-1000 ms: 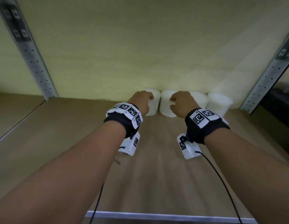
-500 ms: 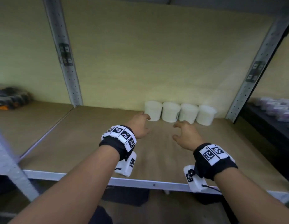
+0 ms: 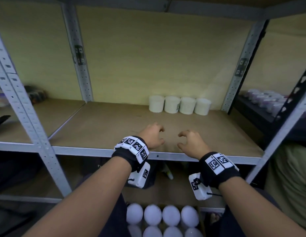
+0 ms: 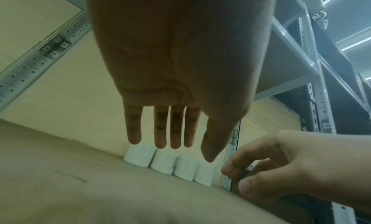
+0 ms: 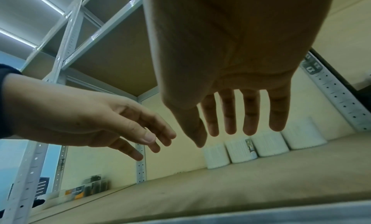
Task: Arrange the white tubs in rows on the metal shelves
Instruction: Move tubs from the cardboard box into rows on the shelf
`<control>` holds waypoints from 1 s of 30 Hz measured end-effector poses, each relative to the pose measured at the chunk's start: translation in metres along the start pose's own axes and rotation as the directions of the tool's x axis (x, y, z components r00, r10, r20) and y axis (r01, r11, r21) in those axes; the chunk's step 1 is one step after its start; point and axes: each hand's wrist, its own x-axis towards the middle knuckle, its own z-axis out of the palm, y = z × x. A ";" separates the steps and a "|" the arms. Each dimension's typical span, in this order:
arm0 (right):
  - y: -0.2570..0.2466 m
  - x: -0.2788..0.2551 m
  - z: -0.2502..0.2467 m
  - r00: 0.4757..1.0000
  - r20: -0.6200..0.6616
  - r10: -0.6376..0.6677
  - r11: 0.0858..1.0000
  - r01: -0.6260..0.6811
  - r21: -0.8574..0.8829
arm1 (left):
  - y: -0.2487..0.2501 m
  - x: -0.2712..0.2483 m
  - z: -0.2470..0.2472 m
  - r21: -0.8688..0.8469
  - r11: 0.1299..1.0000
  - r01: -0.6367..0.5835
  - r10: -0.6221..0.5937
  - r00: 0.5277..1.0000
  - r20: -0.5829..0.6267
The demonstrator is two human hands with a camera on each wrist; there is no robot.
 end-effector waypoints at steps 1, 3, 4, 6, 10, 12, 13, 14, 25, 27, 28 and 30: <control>0.003 -0.006 0.002 1.000 0.001 0.004 1.000 -0.004 -0.001 | 0.002 -0.005 0.004 -0.001 1.000 0.004 -0.004 1.000 0.005; 0.011 -0.018 0.006 1.000 0.000 0.011 1.000 -0.011 -0.009 | 0.006 -0.014 0.014 -0.012 1.000 0.007 -0.006 1.000 0.021; 0.015 -0.023 0.008 1.000 0.008 0.016 1.000 -0.016 -0.010 | 0.007 -0.018 0.020 -0.020 1.000 0.008 -0.008 1.000 0.030; 0.023 -0.034 0.015 0.999 0.031 0.028 0.999 -0.028 -0.015 | 0.009 -0.027 0.033 -0.027 1.000 0.011 -0.010 0.999 0.052; 0.043 -0.051 0.036 0.996 0.057 0.073 0.997 -0.071 -0.032 | 0.008 -0.034 0.068 -0.077 0.996 0.039 -0.031 0.993 0.111; 0.055 -0.057 0.051 0.991 0.074 0.115 0.992 -0.110 -0.067 | 0.007 -0.034 0.088 -0.107 0.993 0.059 -0.042 0.987 0.154; 0.060 -0.060 0.058 0.987 0.082 0.137 0.989 -0.131 -0.075 | 0.007 -0.034 0.098 -0.119 0.991 0.062 -0.040 0.983 0.178; 0.067 -0.062 0.067 0.981 0.097 0.166 0.985 -0.159 -0.071 | 0.007 -0.033 0.111 -0.127 0.990 0.064 -0.037 0.978 0.207; 0.150 -0.079 0.173 0.815 0.449 0.367 0.928 -0.357 -0.111 | 0.008 -0.013 0.261 -0.063 0.990 0.129 -0.072 0.823 0.563; 0.161 -0.082 0.191 0.790 0.474 0.389 0.921 -0.345 -0.180 | 0.007 -0.013 0.287 -0.059 0.991 0.121 -0.061 0.799 0.599; 0.167 -0.084 0.201 0.779 0.485 0.397 0.918 -0.332 -0.218 | 0.007 -0.014 0.299 -0.025 0.993 0.115 -0.074 0.776 0.626; 0.175 -0.088 0.221 0.747 0.529 0.403 0.914 -0.305 -0.266 | 0.003 -0.014 0.324 0.033 0.995 0.096 -0.092 0.722 0.686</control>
